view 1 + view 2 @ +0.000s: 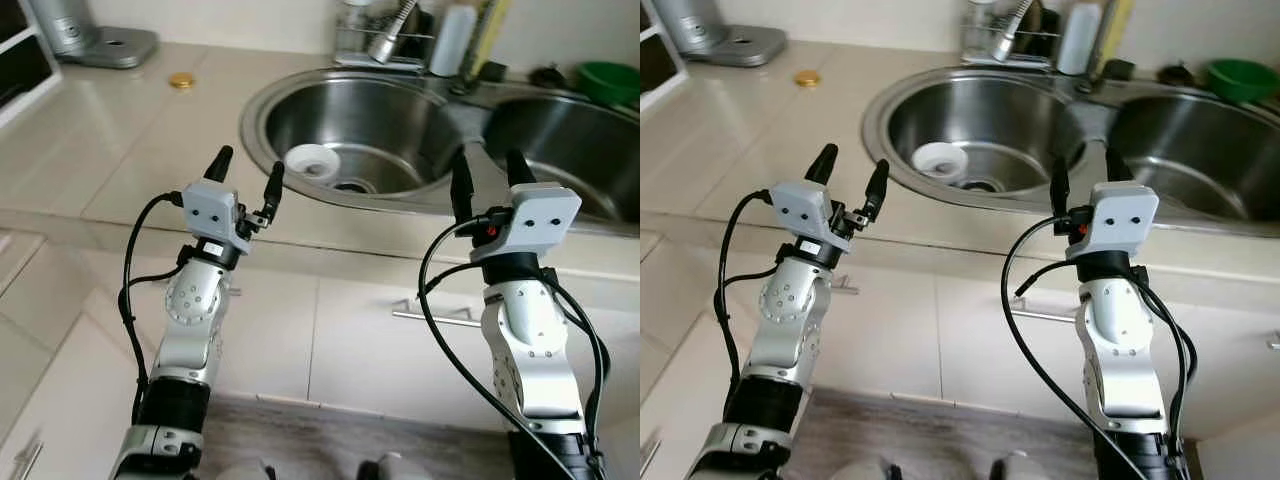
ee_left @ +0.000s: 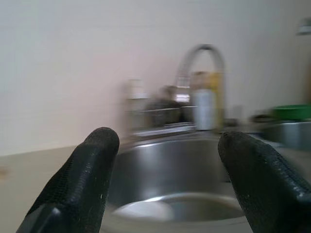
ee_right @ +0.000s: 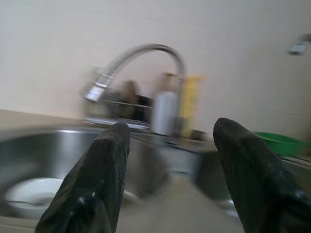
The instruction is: Kitchen organization
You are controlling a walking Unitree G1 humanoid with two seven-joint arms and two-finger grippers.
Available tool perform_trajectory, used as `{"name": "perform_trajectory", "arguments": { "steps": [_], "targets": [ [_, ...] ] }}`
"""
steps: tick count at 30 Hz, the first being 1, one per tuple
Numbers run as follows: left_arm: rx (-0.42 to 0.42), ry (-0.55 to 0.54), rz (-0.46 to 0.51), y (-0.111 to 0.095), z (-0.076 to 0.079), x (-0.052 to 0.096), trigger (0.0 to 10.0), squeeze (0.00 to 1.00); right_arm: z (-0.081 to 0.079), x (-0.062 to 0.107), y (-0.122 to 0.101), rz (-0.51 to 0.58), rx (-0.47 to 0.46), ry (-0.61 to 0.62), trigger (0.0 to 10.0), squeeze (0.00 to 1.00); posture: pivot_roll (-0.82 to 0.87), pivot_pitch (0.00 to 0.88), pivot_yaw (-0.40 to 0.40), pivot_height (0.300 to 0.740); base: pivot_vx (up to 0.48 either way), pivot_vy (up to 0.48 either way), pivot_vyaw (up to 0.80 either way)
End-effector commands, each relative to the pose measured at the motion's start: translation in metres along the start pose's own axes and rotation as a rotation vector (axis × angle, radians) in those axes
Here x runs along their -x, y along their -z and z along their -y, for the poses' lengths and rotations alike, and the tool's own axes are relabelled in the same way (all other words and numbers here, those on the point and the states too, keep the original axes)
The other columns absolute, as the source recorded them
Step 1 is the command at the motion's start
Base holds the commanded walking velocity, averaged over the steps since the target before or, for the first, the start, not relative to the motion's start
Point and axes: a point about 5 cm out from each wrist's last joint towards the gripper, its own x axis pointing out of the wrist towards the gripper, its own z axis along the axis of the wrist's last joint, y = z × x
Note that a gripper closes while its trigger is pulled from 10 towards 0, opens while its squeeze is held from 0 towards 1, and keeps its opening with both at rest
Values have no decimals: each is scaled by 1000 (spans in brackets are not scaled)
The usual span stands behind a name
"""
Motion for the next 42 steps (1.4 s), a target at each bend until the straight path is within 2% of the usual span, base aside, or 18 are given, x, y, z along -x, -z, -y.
{"name": "perform_trajectory", "arguments": {
  "steps": [1,9,23,42],
  "targets": [
    [-6,32,14,-3,7,-3,10000,0,4,0,-4,16,11,13,10000,0,64,0,-37,740,0,-274,-800],
    [-5,37,14,-3,8,-3,10000,0,4,1,-4,18,16,13,10000,0,64,0,-37,740,0,-469,-800],
    [26,26,20,-3,8,-3,10000,0,4,2,0,10,22,11,10000,0,59,0,-30,740,0,0,-800],
    [-3,56,2,1,11,0,10000,0,3,8,7,-19,31,1,10000,0,60,0,-27,740,0,0,-800]
  ]
}}
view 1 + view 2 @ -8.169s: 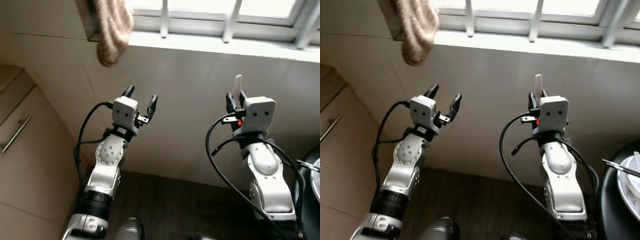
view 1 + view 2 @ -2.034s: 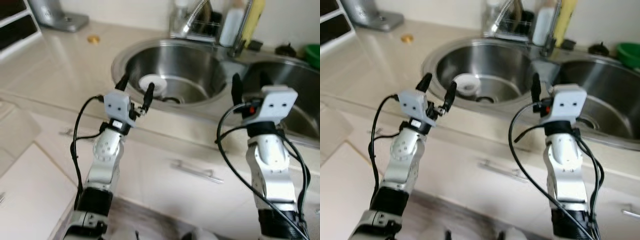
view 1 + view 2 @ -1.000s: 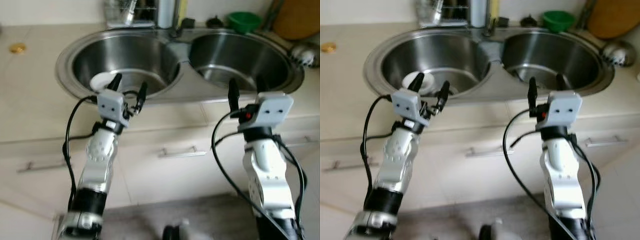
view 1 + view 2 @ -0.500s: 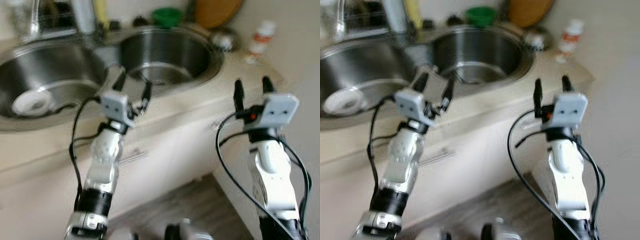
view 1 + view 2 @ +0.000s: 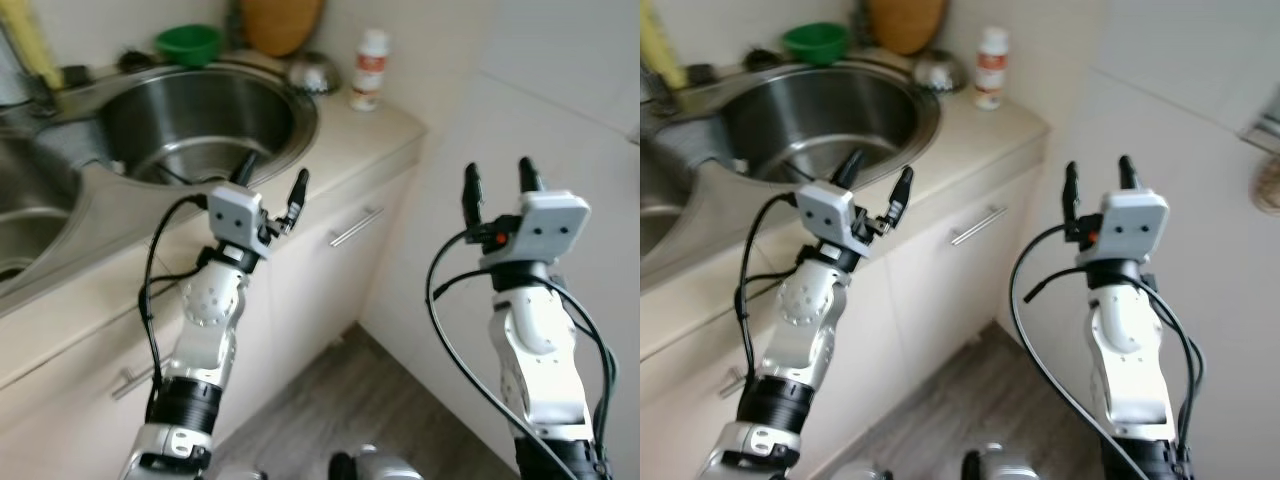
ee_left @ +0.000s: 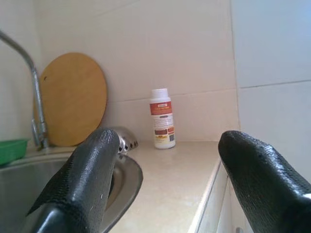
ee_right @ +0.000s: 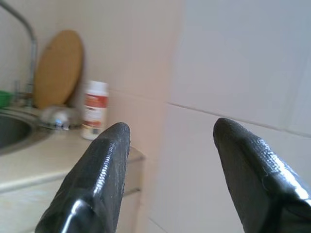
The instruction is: Kitchen organization
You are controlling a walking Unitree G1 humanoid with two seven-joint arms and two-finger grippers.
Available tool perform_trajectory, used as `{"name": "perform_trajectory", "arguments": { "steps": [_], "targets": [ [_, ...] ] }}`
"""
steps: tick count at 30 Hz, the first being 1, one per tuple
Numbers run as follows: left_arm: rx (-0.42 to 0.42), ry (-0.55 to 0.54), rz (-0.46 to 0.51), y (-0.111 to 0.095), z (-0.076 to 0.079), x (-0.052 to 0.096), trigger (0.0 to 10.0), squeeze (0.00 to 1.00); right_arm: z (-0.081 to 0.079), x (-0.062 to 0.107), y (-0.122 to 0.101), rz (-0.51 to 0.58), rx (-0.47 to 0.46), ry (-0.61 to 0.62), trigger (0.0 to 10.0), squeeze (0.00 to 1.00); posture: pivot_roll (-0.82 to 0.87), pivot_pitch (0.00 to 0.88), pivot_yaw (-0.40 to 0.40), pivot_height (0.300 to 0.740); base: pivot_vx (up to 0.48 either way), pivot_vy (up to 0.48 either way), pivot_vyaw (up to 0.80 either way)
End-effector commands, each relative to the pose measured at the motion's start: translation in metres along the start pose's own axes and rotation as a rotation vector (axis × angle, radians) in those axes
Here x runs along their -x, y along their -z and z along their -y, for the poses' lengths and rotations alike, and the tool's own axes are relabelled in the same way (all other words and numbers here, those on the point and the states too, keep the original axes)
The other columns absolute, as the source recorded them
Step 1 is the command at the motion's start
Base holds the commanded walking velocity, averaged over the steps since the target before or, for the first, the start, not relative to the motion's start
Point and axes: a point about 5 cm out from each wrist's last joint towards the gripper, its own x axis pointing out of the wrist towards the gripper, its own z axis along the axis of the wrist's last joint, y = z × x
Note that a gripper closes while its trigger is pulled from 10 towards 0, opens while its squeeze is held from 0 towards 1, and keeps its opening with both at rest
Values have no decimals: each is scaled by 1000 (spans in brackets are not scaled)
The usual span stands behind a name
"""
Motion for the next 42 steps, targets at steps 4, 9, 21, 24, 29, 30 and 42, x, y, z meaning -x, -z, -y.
{"name": "perform_trajectory", "arguments": {
  "steps": [4,9,21,24,29,30,42],
  "targets": [
    [-7,30,-1,-1,7,0,10000,0,3,7,5,-31,32,-13,10000,0,61,0,-27,740,0,0,-800],
    [-15,41,-20,2,8,4,10000,0,-5,25,19,-129,73,-83,10000,0,58,0,-29,740,0,0,-524],
    [-21,69,-55,6,12,6,10000,0,-9,29,23,-164,78,-101,10000,0,53,0,-29,740,0,0,0],
    [-19,71,-61,7,13,6,10000,0,-10,29,24,-166,77,-103,10000,0,54,0,-33,740,0,0,0],
    [-20,73,-69,8,14,7,10000,0,-10,30,25,-175,74,-109,10000,0,55,0,-36,740,0,0,0],
    [-20,74,-71,8,14,7,10000,0,-10,31,26,-177,72,-109,10000,0,54,0,-35,740,0,0,0],
    [-29,83,-87,11,17,7,10000,0,-7,32,29,-203,49,-88,10000,0,50,0,-32,740,0,0,-667]
  ]
}}
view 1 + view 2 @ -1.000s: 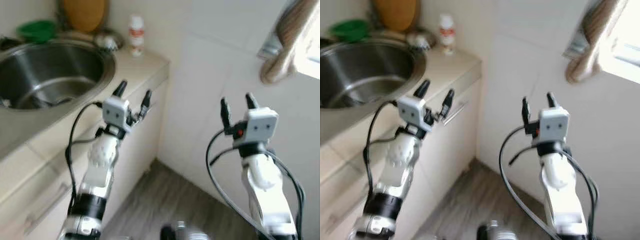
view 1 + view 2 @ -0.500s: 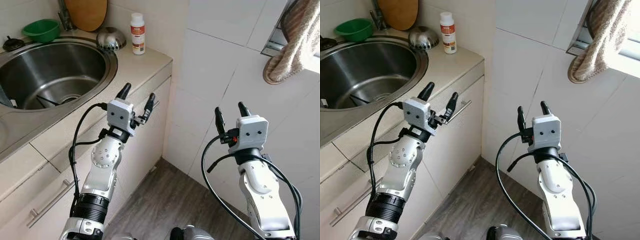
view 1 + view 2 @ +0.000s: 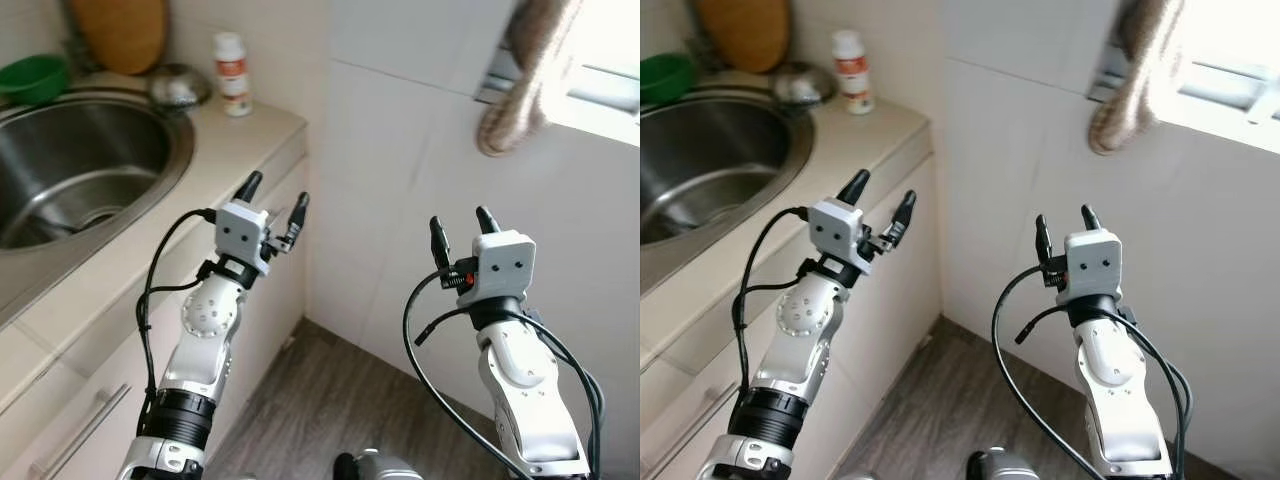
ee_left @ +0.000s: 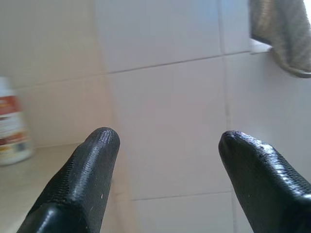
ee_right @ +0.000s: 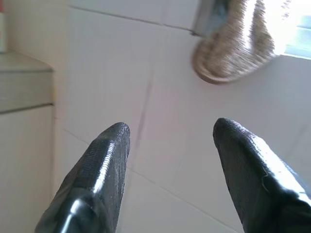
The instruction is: Kitchen organization
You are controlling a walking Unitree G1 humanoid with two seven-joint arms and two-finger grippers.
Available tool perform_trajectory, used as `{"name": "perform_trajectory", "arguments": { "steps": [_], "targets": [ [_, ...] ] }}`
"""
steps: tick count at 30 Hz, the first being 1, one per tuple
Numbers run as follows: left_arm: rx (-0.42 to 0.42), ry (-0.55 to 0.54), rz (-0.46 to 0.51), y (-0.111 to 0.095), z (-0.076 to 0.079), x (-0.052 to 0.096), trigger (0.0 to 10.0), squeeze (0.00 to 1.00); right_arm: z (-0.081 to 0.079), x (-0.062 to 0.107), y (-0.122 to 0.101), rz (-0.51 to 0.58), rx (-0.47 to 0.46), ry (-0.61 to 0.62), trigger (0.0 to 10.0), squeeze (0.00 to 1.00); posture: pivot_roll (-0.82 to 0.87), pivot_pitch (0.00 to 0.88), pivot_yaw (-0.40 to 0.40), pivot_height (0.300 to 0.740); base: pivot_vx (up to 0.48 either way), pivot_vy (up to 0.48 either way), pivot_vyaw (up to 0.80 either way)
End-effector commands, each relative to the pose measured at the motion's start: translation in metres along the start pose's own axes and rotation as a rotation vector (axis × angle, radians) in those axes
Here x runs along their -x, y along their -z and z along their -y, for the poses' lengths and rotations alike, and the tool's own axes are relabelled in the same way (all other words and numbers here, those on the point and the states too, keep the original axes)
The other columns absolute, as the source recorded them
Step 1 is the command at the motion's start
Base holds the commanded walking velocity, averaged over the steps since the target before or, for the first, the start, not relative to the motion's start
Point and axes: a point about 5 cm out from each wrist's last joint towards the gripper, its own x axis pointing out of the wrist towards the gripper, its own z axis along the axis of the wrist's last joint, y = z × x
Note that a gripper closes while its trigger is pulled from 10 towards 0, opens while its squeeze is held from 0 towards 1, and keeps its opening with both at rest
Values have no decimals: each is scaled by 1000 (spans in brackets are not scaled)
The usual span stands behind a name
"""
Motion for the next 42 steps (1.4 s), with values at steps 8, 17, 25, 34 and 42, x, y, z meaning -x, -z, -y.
{"name": "perform_trajectory", "arguments": {
  "steps": [8,17,25,34,42],
  "targets": [
    [-27,13,-15,-1,-1,-1,10000,0,0,0,2,-17,3,-6,10000,0,52,0,-32,740,0,0,-800],
    [-63,49,-211,24,-8,45,10000,0,2,5,8,-42,41,-15,10000,0,52,0,-18,740,0,0,-549],
    [-43,88,-275,32,5,55,10000,0,-4,3,12,-49,52,-32,10000,0,68,0,-22,740,0,0,0],
    [-51,101,-271,31,6,51,10000,0,1,2,12,-38,59,-2,10000,0,66,0,-11,740,0,0,0],
    [-43,129,-289,30,9,53,10000,0,11,0,14,-52,34,77,10000,0,55,0,0,740,0,0,-500]
  ]
}}
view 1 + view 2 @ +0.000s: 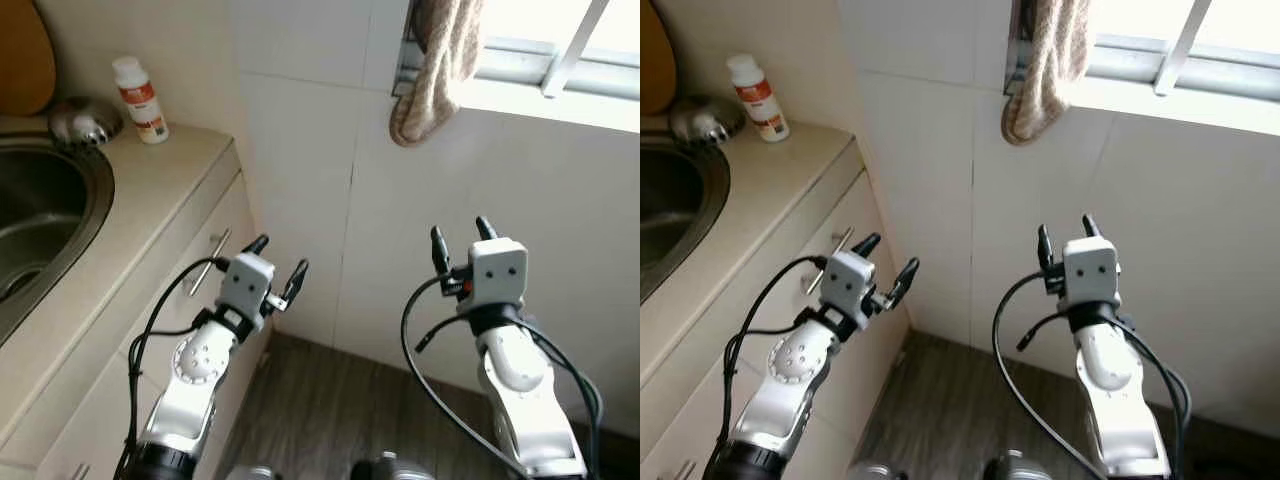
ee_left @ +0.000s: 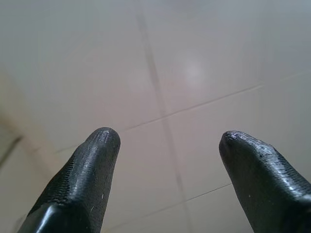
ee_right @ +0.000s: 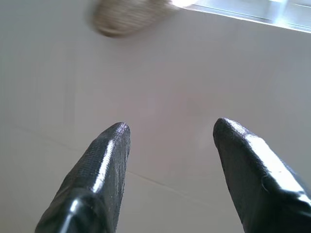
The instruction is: Kitchen organization
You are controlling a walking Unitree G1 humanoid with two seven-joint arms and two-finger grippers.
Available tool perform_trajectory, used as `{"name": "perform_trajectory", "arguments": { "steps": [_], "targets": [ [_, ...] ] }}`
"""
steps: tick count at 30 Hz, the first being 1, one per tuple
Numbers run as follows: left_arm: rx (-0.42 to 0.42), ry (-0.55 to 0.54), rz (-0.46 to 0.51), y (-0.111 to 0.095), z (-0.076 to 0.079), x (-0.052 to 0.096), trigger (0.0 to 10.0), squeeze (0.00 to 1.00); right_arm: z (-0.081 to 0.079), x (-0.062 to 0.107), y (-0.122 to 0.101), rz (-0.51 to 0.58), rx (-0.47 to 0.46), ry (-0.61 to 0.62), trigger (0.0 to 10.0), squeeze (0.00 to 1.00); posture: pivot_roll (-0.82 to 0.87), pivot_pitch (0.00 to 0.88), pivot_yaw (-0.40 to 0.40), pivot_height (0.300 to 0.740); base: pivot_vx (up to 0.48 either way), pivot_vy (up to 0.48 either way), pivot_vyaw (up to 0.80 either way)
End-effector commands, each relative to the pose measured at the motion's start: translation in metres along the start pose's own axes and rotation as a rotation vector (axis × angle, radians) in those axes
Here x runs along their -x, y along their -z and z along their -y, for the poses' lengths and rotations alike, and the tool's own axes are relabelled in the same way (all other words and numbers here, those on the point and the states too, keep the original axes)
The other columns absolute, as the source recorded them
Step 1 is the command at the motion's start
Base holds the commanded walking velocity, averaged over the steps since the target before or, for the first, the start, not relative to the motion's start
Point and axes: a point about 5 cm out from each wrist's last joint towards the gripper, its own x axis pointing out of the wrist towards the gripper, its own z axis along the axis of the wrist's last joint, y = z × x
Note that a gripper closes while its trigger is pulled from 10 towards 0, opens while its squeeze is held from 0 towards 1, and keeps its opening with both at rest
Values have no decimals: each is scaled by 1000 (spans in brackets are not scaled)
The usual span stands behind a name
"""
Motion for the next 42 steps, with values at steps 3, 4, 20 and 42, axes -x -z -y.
{"name": "perform_trajectory", "arguments": {
  "steps": [3,4,20,42],
  "targets": [
    [-13,26,13,-5,3,-3,10000,0,9,-1,1,-8,6,49,10000,0,56,0,0,740,0,0,-800],
    [-13,26,13,-5,3,-3,10000,0,9,-1,1,-8,6,49,10000,0,56,0,0,740,0,0,-800],
    [-20,28,9,-6,4,-5,10000,0,13,1,22,-144,8,101,10000,0,60,0,-6,740,0,0,-798],
    [-24,30,6,-6,2,-8,10000,0,4,20,42,-277,61,-3,10000,0,53,0,-14,740,0,-119,-35]
  ]
}}
